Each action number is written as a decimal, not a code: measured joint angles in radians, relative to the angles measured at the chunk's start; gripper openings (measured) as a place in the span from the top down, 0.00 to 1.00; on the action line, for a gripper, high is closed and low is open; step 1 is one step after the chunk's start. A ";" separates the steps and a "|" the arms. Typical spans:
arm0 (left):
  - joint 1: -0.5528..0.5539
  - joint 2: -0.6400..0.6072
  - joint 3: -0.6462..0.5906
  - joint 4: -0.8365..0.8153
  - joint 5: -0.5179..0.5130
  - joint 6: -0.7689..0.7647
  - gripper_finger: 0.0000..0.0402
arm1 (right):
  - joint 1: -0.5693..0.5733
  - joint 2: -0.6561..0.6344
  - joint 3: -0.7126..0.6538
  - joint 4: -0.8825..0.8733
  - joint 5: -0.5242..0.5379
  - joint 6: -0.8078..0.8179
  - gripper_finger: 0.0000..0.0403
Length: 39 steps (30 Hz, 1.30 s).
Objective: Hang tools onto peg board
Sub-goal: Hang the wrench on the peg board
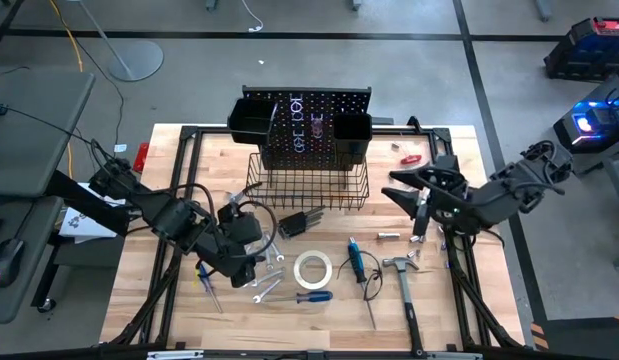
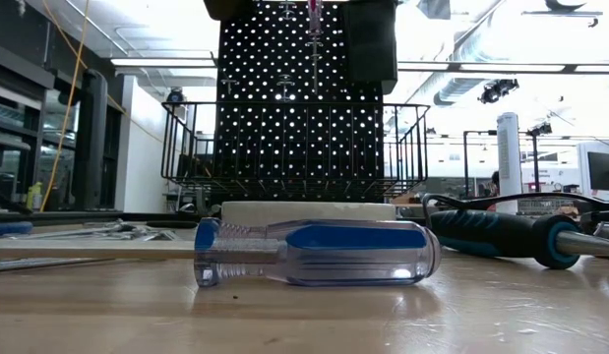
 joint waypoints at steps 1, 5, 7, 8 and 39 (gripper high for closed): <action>0.000 0.000 0.000 0.000 0.001 0.000 0.34 | -0.004 0.000 0.000 -0.013 -0.013 0.017 0.45; 0.000 -0.002 0.000 0.000 0.013 -0.003 0.34 | -0.024 0.000 0.000 -0.056 -0.067 0.065 0.45; -0.001 -0.002 0.000 0.000 0.021 -0.009 0.34 | -0.030 0.000 0.000 -0.073 -0.091 0.078 0.45; -0.001 -0.002 0.000 0.000 0.022 -0.009 0.34 | -0.033 0.000 0.000 -0.079 -0.097 0.082 0.45; 0.028 0.022 -0.317 -0.028 0.254 -0.215 0.34 | -0.064 0.024 0.000 -0.110 -0.145 0.101 0.45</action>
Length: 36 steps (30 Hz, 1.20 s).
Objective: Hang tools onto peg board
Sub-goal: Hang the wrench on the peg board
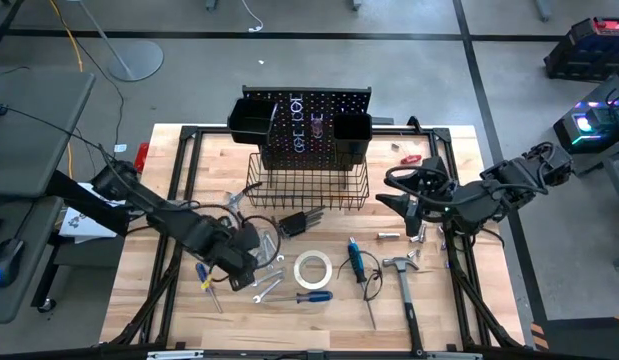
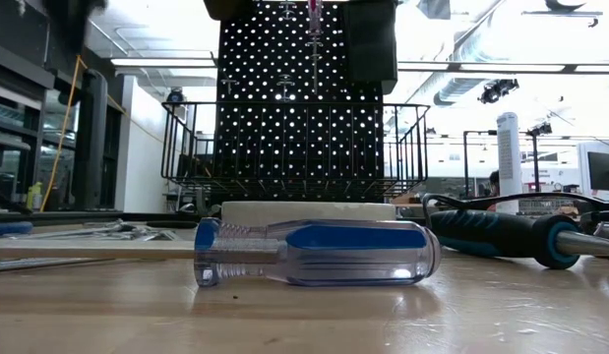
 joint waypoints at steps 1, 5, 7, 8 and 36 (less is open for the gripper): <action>0.011 0.000 -0.039 0.000 0.025 -0.009 0.34 | 0.000 0.004 0.000 -0.005 -0.003 0.004 0.45; 0.091 -0.023 -0.155 0.019 0.034 -0.025 0.34 | 0.000 0.027 0.000 -0.015 -0.004 0.003 0.45; 0.146 -0.047 -0.211 0.068 0.027 0.006 0.34 | 0.000 0.039 0.000 -0.018 -0.006 0.003 0.45; 0.176 -0.058 -0.242 0.111 0.027 0.028 0.34 | 0.000 0.045 0.000 -0.019 -0.012 0.003 0.45; 0.355 -0.057 -0.534 0.458 0.027 -0.152 0.58 | -0.008 0.078 0.000 -0.019 -0.052 0.031 0.45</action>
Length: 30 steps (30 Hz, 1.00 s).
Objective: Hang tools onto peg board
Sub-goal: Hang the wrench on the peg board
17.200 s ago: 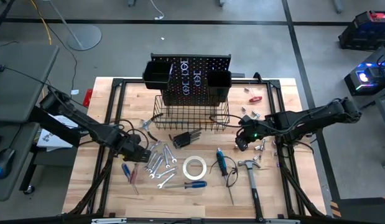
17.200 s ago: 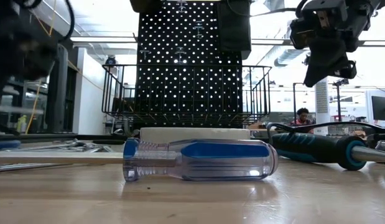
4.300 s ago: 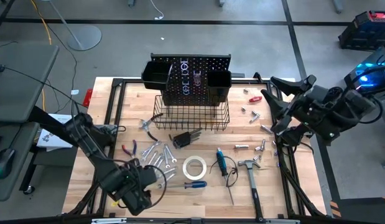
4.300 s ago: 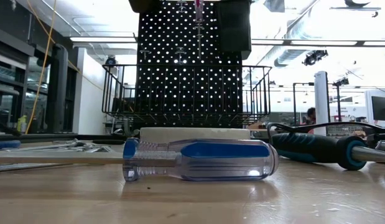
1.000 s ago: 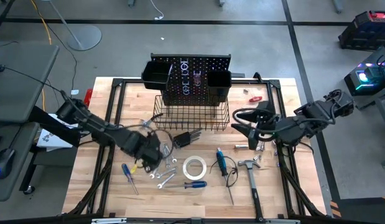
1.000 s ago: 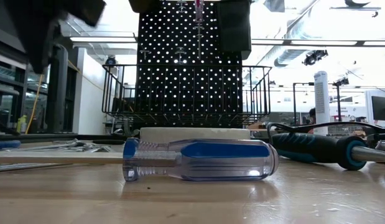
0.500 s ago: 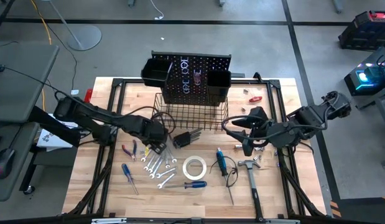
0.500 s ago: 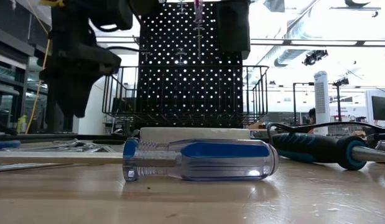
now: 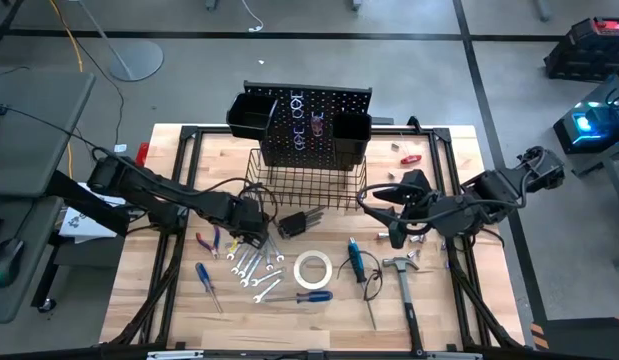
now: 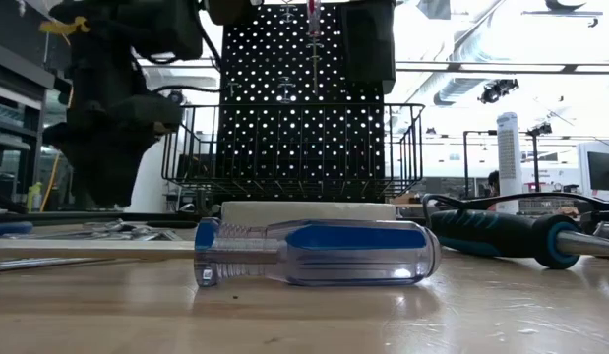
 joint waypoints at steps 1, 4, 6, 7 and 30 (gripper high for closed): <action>0.003 0.009 0.000 -0.005 0.001 0.006 0.58 | -0.003 0.000 0.000 0.000 0.000 0.000 0.45; 0.003 0.035 0.000 0.000 0.012 0.025 0.58 | -0.007 0.000 0.000 0.000 0.000 0.001 0.45; 0.002 0.053 0.000 0.007 0.016 0.041 0.58 | -0.007 0.000 0.000 0.000 0.000 0.000 0.45; 0.002 0.062 0.000 0.014 0.016 0.045 0.58 | -0.007 0.000 0.000 0.000 0.000 0.000 0.45; -0.027 0.146 0.057 -0.028 -0.049 0.063 0.99 | -0.007 0.000 0.000 0.001 0.000 0.000 0.45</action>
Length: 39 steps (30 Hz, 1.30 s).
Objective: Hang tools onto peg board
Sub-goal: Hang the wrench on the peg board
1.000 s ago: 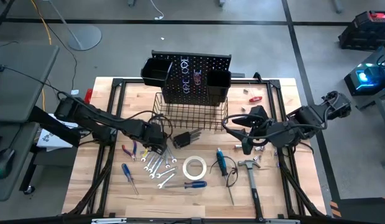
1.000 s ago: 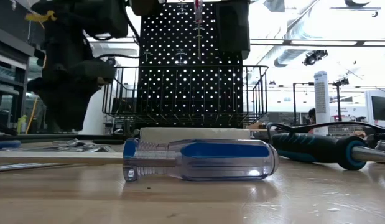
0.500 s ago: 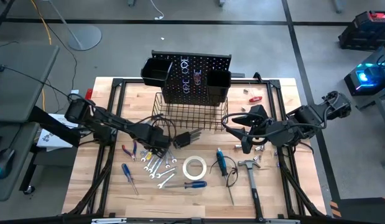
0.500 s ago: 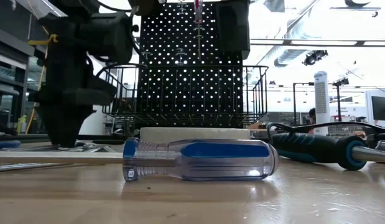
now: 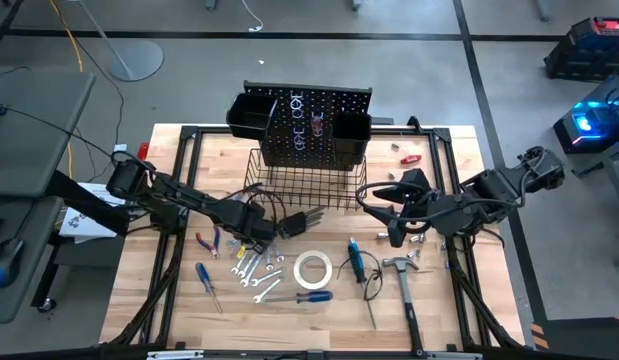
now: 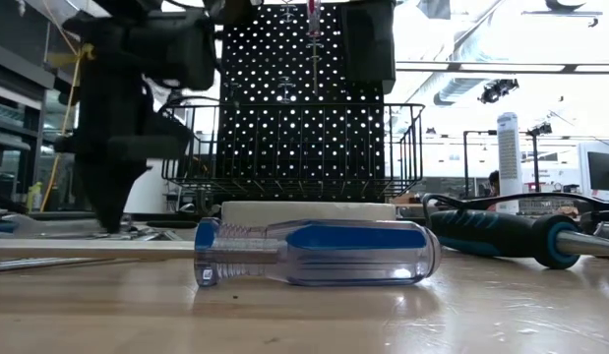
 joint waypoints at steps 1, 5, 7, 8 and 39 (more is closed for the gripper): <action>-0.005 -0.009 0.006 -0.002 -0.001 -0.002 0.99 | 0.000 0.000 0.000 0.000 0.000 -0.001 0.45; -0.031 -0.057 0.014 -0.022 -0.010 -0.029 1.00 | 0.000 0.000 0.000 0.000 0.000 -0.001 0.45; -0.047 -0.086 0.015 -0.020 -0.023 -0.055 1.00 | 0.000 0.000 0.000 0.000 0.000 -0.001 0.45; -0.054 -0.100 0.015 -0.023 -0.026 -0.070 1.00 | 0.000 0.000 0.000 0.001 0.000 -0.001 0.45; -0.312 -0.548 0.017 0.700 -0.489 0.328 1.00 | -0.035 0.000 0.000 0.017 -0.109 -0.054 0.45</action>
